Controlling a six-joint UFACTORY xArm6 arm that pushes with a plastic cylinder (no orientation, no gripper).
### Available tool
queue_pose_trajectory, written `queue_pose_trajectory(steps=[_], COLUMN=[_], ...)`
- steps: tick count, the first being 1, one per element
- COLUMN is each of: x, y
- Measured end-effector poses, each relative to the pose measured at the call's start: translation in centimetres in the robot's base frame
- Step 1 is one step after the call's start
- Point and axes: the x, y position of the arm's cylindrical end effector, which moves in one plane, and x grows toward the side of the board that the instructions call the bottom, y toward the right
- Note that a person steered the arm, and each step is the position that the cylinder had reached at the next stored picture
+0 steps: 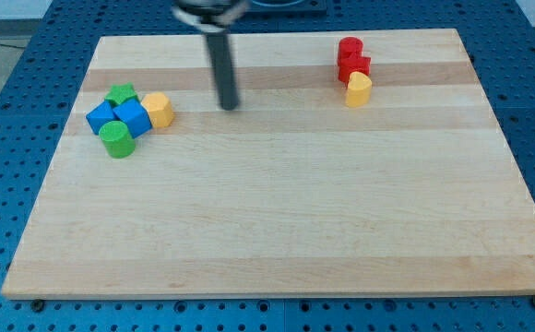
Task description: Move the yellow heart to the bottom right of the yellow hexagon
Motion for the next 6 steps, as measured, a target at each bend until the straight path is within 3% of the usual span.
queue_pose_trajectory(steps=[2,3,4,6], x=[2.3,-0.7,-3.6,-1.2], y=[19.2,21.2,18.7,12.6])
